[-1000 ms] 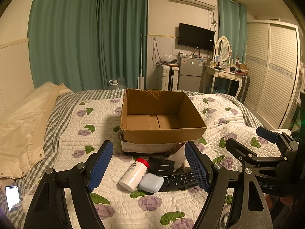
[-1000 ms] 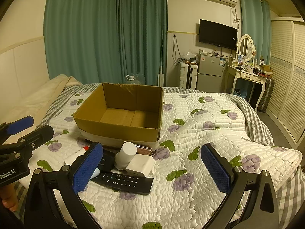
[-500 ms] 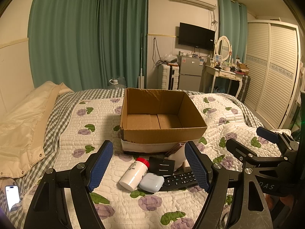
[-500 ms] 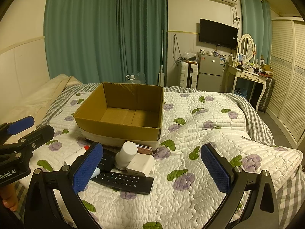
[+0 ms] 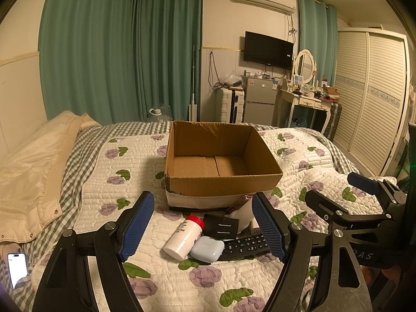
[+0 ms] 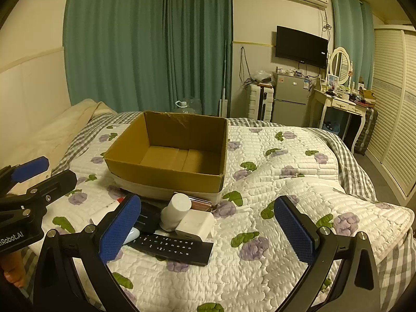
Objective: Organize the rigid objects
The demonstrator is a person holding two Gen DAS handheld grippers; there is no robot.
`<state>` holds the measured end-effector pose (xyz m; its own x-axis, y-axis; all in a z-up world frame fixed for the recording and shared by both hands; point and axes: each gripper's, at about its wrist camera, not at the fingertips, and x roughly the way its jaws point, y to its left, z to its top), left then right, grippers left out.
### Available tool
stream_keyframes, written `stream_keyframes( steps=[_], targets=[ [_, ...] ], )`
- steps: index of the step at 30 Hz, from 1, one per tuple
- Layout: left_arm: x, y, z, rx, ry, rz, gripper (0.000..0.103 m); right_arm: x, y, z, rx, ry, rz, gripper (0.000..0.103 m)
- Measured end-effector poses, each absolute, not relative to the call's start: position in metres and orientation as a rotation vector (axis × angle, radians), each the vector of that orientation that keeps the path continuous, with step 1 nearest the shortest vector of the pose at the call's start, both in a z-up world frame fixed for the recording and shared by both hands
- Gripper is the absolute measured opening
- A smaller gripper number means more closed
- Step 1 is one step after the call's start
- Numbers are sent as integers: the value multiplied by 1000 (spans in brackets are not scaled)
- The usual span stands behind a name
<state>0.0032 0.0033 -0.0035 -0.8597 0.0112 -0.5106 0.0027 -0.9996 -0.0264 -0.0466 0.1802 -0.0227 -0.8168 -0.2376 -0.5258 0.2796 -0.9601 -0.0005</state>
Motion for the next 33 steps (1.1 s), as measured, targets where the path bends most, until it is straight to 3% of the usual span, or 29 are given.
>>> stream_keyframes(
  steps=[10,21,29,33],
  targets=[
    [-2,-16,-8,-845,-42,3054,80,-54,180,-28,798,122,-2725,103],
    [-44,-12,-81,-1204,-30,2878,78,-80,185,-68,933,120,-2660,102],
    [-56,14,-113,-1319,206,2830,77,-91,191,-86,1012,65,-2607,102],
    [-66,0,-113,-1375,110,2826,77,-91,191,-88,1021,53,-2583,102]
  ],
)
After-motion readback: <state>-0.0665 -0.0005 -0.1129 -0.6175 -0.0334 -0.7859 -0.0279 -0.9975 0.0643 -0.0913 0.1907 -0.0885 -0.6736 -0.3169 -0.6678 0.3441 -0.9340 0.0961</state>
